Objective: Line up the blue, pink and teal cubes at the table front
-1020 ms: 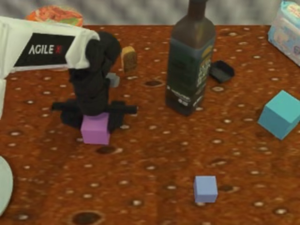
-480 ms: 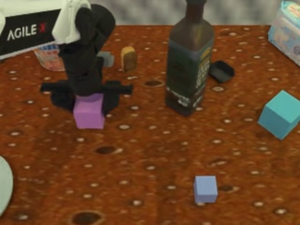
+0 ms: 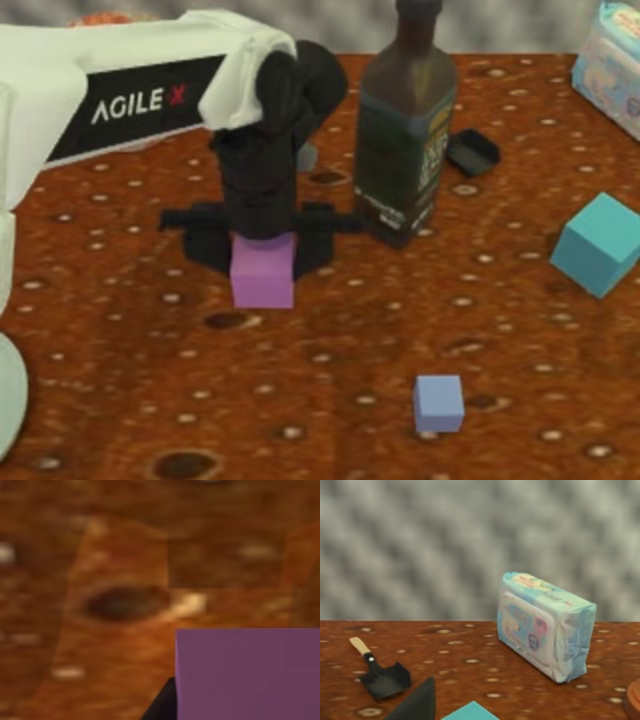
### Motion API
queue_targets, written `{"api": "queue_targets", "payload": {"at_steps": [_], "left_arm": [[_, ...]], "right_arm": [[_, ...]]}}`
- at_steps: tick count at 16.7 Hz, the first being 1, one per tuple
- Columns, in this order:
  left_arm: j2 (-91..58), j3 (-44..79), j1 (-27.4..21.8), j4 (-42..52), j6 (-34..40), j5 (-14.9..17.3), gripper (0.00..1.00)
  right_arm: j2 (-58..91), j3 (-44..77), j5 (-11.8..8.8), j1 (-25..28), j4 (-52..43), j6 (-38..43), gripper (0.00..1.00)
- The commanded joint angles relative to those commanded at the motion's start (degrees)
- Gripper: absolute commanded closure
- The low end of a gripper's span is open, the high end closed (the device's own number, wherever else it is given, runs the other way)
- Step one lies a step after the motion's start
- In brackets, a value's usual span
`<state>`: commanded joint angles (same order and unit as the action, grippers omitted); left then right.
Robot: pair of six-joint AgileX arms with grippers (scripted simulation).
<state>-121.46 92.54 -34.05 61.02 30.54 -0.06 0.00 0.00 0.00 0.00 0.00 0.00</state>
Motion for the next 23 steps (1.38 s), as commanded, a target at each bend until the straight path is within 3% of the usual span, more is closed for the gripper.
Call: {"api": "queue_targets", "payload": {"at_steps": [5, 8, 14, 23], "left_arm": [[2.7, -1.6, -13.9, 0.8, 16.5, -0.3, 1.00], [4.1, -2.4, -18.4, 0.9, 21.2, -0.4, 1.00], [3.7, -2.8, -18.6, -0.1, 21.3, -0.3, 1.00], [-1.0, -11.3, -18.9, -13.2, 21.5, -0.4, 1.00]], "right_arm": [[0.0, 0.0, 0.0, 0.0, 0.0, 0.0, 0.00], [0.0, 0.0, 0.0, 0.0, 0.0, 0.0, 0.00], [0.0, 0.0, 0.0, 0.0, 0.0, 0.0, 0.00], [0.0, 0.0, 0.0, 0.0, 0.0, 0.0, 0.00]]}}
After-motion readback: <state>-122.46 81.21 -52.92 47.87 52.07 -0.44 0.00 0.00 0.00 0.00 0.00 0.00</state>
